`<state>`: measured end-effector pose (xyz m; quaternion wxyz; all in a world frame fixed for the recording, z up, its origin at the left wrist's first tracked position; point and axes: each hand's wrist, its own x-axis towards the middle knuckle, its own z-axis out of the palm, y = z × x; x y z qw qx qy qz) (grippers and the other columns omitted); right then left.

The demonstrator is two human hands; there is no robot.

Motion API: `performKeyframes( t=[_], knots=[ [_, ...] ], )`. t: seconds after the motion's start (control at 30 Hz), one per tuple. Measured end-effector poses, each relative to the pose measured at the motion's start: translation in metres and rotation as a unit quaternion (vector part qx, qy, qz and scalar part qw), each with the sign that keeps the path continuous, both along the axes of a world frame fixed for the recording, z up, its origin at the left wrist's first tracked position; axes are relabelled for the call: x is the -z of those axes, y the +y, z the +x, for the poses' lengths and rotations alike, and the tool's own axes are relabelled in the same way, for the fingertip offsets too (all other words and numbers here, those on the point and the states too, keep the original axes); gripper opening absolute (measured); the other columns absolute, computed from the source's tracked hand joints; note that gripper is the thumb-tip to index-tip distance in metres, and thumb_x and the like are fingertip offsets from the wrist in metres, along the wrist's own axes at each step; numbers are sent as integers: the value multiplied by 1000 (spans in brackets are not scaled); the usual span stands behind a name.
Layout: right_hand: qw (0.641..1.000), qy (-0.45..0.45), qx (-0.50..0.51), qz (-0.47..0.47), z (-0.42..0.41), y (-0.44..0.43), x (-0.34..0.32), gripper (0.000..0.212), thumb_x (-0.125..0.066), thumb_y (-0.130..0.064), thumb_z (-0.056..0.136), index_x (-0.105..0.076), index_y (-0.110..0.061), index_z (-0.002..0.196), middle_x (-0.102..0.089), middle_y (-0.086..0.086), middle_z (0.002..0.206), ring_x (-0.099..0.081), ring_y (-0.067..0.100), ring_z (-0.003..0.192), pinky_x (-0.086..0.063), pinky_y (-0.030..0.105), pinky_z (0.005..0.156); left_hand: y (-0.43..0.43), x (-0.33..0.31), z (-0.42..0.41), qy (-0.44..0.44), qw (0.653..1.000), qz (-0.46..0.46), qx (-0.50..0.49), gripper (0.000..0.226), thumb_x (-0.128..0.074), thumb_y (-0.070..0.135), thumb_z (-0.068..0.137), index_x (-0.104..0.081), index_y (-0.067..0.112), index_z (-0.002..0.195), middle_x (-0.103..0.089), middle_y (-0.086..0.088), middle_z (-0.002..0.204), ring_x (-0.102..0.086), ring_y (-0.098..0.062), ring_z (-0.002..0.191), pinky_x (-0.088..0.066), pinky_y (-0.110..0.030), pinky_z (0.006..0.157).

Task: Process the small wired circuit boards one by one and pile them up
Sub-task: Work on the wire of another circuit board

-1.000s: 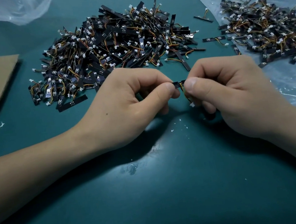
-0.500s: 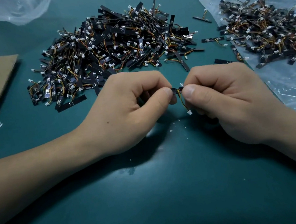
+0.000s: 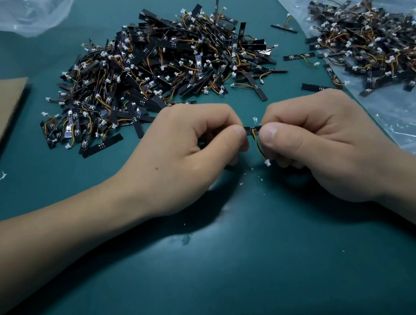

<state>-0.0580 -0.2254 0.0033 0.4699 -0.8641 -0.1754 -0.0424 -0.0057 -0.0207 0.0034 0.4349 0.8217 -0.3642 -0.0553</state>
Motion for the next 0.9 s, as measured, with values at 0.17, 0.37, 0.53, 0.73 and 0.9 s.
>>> performKeyframes(
  t=[0.17,0.37,0.53,0.73,0.9],
  knots=[
    [999,-5,-6,-41,1,1,1,33,-51,-25,100,-63,-16,70,-52,4,57,-49,17,55,-38,27,55,4,-2,-2,-36,999,-27,17,22,-57,12,96,-70,13,78,-66,1,64,-63,-19,65,-49,-32,64],
    [999,-18,-17,-39,1,0,0,35,-52,-25,102,-54,-33,67,-52,-2,55,-51,14,54,-37,22,56,1,-2,-1,-2,1000,-8,7,26,-55,15,96,-67,23,75,-68,3,68,-63,-17,65,-47,-30,64],
    [999,-4,-38,-36,-2,1,0,32,-46,-33,98,-60,-23,70,-56,3,57,-52,18,53,-40,27,54,4,-3,-7,-110,994,-9,3,21,-57,21,93,-64,26,73,-66,11,71,-61,-9,72,-38,-39,92],
    [997,-27,-56,-52,-1,0,2,34,-51,-25,101,-60,-18,69,-56,1,56,-53,18,54,-41,28,55,3,-2,-10,-150,989,10,-10,21,-53,26,93,-64,24,75,-63,10,73,-58,-7,76,-30,-41,95],
    [998,-31,-39,-32,-1,-1,2,37,-47,-30,100,-60,-19,67,-56,1,52,-54,16,50,-38,23,52,1,-3,-7,-96,995,19,-2,22,-53,25,98,-60,30,78,-65,11,71,-60,-9,75,-33,-41,99]
  ],
)
